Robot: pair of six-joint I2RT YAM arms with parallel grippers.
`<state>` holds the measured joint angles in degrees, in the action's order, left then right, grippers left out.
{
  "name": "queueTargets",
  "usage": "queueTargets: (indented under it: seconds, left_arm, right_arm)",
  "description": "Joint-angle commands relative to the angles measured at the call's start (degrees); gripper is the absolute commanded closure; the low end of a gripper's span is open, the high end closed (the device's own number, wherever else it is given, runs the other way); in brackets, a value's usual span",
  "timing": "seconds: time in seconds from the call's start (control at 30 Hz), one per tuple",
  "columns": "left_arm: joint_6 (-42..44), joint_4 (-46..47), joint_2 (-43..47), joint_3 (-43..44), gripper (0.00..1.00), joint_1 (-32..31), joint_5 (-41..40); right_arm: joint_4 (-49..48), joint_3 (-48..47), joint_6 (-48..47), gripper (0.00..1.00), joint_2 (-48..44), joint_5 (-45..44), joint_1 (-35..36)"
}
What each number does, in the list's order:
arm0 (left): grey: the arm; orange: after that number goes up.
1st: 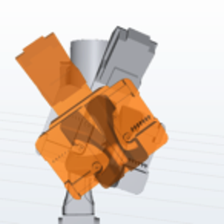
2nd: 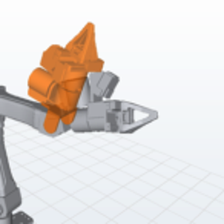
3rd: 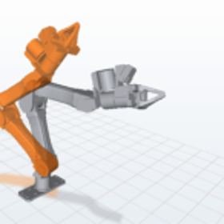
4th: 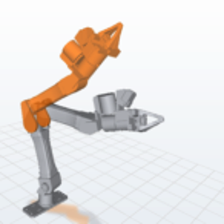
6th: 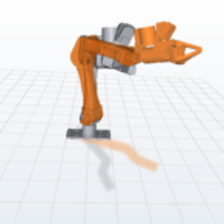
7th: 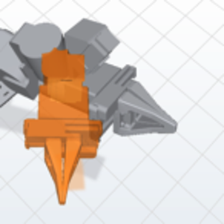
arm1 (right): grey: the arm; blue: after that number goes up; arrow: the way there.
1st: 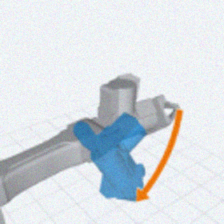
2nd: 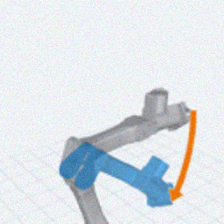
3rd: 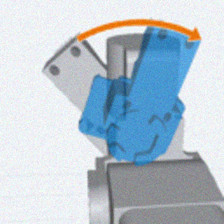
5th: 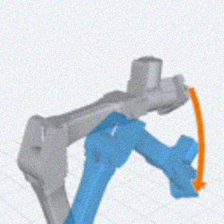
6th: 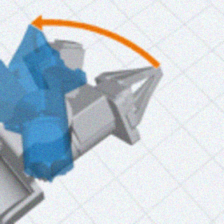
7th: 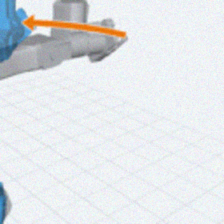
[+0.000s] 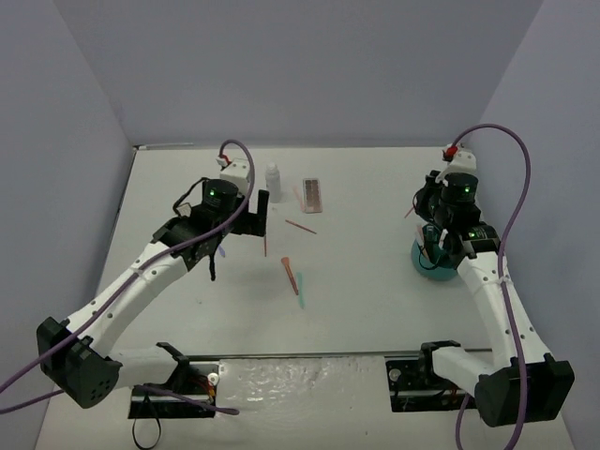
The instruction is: Organize the makeup
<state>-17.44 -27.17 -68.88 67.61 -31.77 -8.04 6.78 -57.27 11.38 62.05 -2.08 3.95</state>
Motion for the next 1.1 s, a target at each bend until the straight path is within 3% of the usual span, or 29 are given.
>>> queueTargets:
  seconds: [0.0, 0.33, 1.07]
  left_arm:
    - [-1.1, -8.2, 6.1, 2.4, 0.03, 4.1, 2.8]
    - [1.0, -5.2, 10.4, -5.7, 0.03, 13.3, 5.3]
    - [0.5, -5.0, 11.1, -7.1, 0.03, 15.3, 7.3]
  right_arm:
    - [-1.7, -3.9, -1.9, 1.0, 2.1, -5.8, -3.8]
    - [-1.8, -5.5, -3.0, 1.0, 5.5, -6.1, -10.5]
    - [-4.7, -1.0, -1.2, 1.0, 15.0, 6.9, -15.6]
